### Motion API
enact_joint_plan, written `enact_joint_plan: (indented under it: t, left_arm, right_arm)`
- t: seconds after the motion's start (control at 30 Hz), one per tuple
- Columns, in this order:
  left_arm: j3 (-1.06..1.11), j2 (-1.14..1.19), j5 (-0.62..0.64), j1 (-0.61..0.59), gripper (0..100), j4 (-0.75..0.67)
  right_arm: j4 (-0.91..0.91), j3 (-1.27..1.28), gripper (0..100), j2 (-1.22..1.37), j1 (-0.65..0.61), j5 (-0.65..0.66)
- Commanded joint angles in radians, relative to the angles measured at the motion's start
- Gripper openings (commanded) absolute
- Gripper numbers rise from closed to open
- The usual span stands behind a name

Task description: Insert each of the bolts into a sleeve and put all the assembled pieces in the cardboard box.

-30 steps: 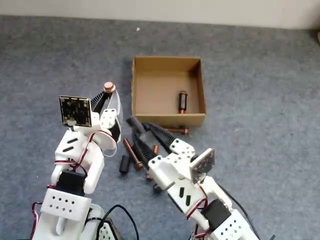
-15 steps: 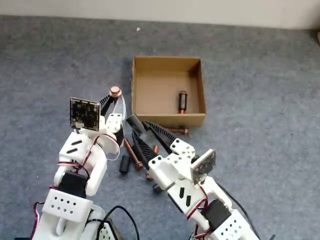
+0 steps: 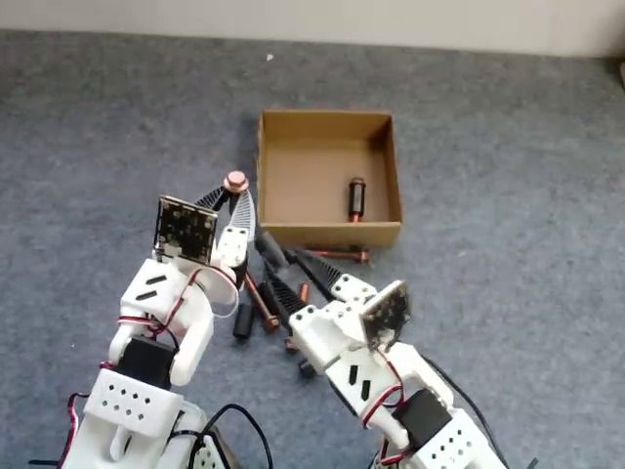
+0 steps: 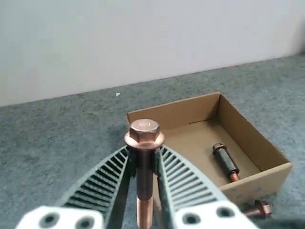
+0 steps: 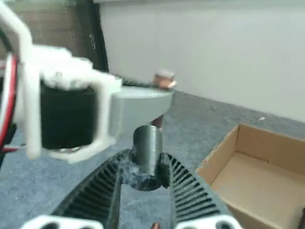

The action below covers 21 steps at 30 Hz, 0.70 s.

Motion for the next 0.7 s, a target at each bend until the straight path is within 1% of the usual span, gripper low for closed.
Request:
enact_joint_plan:
  t: [0.0,0.13,0.2,0.33,0.47,0.67]
  left_arm:
    - [-0.031,-0.018,-0.018,0.041,1,-0.029]
    - [-0.033,-0.019,-0.014,0.031,1,-0.029]
    - [-0.033,-0.019,-0.005,-0.005,1,-0.029]
    - [-0.067,-0.019,0.101,-0.094,1,-0.029]
    - [-0.081,-0.019,0.153,-0.157,1,-0.028]
    - [-0.077,-0.019,0.164,-0.163,1,-0.028]
  right_arm:
    - [0.001,-0.05,0.4,-0.015,-0.031,-0.009]
    - [-0.004,-0.07,0.4,-0.015,-0.025,-0.009]
    - [-0.004,-0.116,0.4,-0.015,-0.024,-0.009]
    - [-0.004,-0.153,0.4,-0.015,-0.001,-0.009]
    - [-0.005,-0.159,0.4,-0.015,0.036,-0.009]
    - [-0.018,-0.182,0.4,-0.015,0.039,-0.009]
